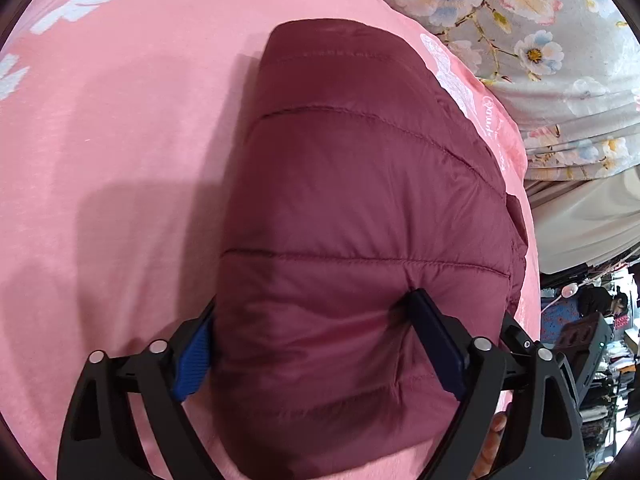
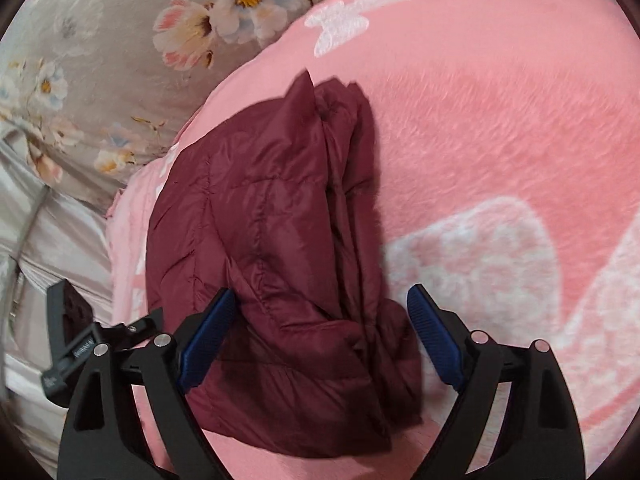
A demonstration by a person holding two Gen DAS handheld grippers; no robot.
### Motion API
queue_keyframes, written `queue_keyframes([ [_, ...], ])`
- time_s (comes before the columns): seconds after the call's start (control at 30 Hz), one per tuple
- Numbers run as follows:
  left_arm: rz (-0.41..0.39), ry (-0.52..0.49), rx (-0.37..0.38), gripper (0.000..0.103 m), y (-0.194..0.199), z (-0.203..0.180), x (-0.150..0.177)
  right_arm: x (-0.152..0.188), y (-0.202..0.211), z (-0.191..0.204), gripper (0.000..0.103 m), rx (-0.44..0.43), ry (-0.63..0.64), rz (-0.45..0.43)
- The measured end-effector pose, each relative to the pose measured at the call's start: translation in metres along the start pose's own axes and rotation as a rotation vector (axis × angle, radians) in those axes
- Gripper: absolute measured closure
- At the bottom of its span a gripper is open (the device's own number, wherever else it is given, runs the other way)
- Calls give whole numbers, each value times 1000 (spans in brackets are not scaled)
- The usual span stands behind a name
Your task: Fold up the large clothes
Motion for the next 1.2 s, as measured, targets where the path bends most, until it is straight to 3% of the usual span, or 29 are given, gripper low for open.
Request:
queue_keyframes([
  [0.1,-4,-31,-4,5,-5,-6,-3,2,-3,0,12,-29,1,-10],
  [0.27,-12,-103,-50,5,-14,-18,-11,-4,-11,6,11,-64,-1,-9],
  [0.3,-17,-114,-54,5,-14,-20,-12,-4,-13,8,17,-71,6,-4],
  [0.33,-24,-131,-60,5,-13,-22,-12,-3,-16,12,30,-94,12,14],
  [0.37,-35,-144,-65,7,-11,-24,-12,-1,-15,12,33,-97,11,15],
  [0.57,-79,-246,-99,23,2,-38,-9,4,-8,21,62,-75,59,-31],
  [0.67,-97,-286,-109,31,9,-47,-8,6,-4,24,69,-60,66,-49],
  [0.83,-127,-346,-112,49,21,-64,-9,11,9,30,78,-34,90,-88],
  [0.97,-129,-383,-64,64,36,-78,-8,17,32,38,83,-26,117,-139],
  [1.2,-229,-509,-29,67,83,-124,6,27,101,60,83,-20,189,-285],
])
Point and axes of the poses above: each gripper's, at about its wrist camera, not at the fingertips, and y roughly against the way its jaws point, z to its left, x to its underside, the point moved 2 cm from there along -y, roughly the way its jaws point, and after that the axes turned 11 degrees about -y, right-handed, at the moved point
